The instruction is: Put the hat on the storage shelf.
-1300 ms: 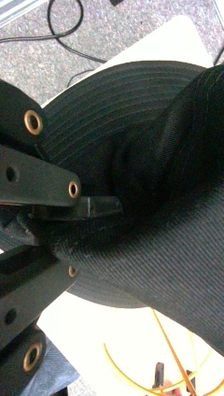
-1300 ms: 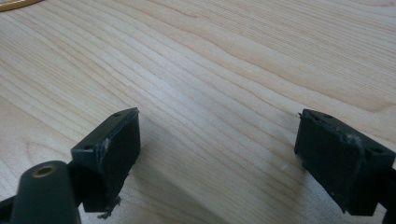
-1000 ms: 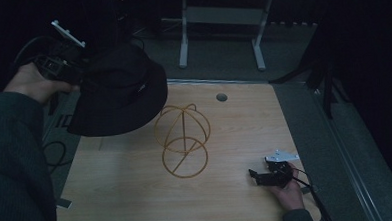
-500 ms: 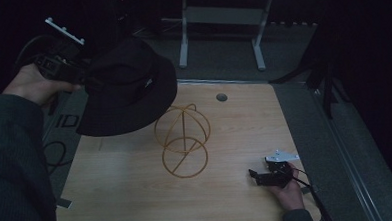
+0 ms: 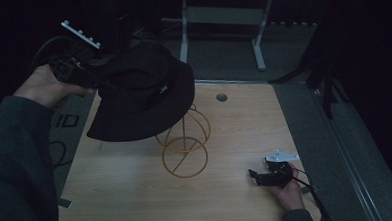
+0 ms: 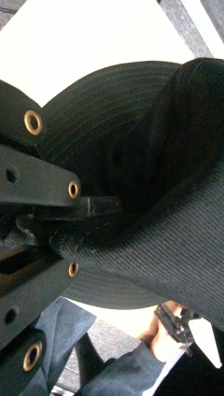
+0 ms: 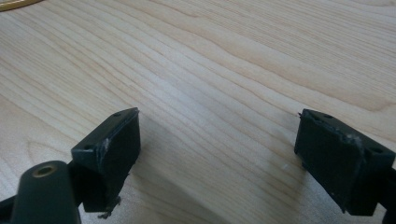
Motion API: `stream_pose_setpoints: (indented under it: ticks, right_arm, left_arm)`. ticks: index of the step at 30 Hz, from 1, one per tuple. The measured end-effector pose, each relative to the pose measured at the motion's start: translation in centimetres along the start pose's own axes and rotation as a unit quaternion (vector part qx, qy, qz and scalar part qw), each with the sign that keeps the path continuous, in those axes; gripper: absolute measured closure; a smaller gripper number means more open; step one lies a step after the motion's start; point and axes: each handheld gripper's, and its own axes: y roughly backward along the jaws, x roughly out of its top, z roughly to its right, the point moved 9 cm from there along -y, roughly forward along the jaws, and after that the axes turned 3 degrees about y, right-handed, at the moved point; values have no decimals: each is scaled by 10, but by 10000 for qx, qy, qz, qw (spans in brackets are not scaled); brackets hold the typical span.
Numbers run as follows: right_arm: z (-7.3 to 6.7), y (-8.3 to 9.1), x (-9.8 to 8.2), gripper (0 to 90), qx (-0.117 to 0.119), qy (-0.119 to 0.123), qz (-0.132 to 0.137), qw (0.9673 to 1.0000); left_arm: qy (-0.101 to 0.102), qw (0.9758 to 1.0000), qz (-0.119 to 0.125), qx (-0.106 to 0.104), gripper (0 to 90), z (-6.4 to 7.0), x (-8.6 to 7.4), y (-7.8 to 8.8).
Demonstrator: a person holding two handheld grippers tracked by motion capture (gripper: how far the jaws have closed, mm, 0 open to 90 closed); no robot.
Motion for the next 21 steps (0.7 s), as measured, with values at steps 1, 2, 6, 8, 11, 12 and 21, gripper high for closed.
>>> stream_pose_setpoints:
  ticks: [1, 2, 6, 8, 11, 12, 21]
  right_arm:
    - [0, 0, 0, 142, 0, 0, 0, 10000]
    - [0, 0, 0, 142, 0, 0, 0, 10000]
    - [0, 0, 0, 142, -1, 0, 0, 10000]
    - [0, 0, 0, 142, 0, 1, -1, 10000]
    - [0, 0, 0, 142, 0, 1, -1, 10000]
    - [0, 0, 0, 142, 0, 1, -1, 10000]
    - [0, 0, 0, 142, 4, -4, -2, 10000]
  left_arm:
    - [-74, 9999, -43, 60, 880, 3, 1, -2]
    - [-139, 9999, -63, 77, 880, 7, 2, -5]
    - [-388, 9990, -195, 53, 880, 24, 6, -15]
    - [-472, 9985, -266, 34, 880, 31, 8, -21]
    - [-609, 9975, -358, 21, 879, 39, 11, -30]
    - [-645, 9972, -375, 27, 878, 41, 11, -33]
    - [-747, 9954, -601, 4, 874, 47, 12, -53]
